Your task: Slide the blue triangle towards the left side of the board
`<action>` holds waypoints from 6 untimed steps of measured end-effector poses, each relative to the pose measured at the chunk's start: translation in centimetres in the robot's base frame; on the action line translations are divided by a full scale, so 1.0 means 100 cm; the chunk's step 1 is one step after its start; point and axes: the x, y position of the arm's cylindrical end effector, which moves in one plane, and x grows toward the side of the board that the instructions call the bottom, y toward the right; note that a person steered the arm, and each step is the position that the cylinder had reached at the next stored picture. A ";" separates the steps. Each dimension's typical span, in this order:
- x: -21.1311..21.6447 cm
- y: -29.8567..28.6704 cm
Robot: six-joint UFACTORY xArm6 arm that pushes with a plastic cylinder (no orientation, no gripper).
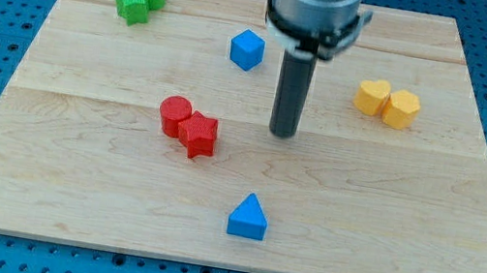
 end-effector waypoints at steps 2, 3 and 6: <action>0.107 0.045; 0.109 -0.014; 0.128 -0.131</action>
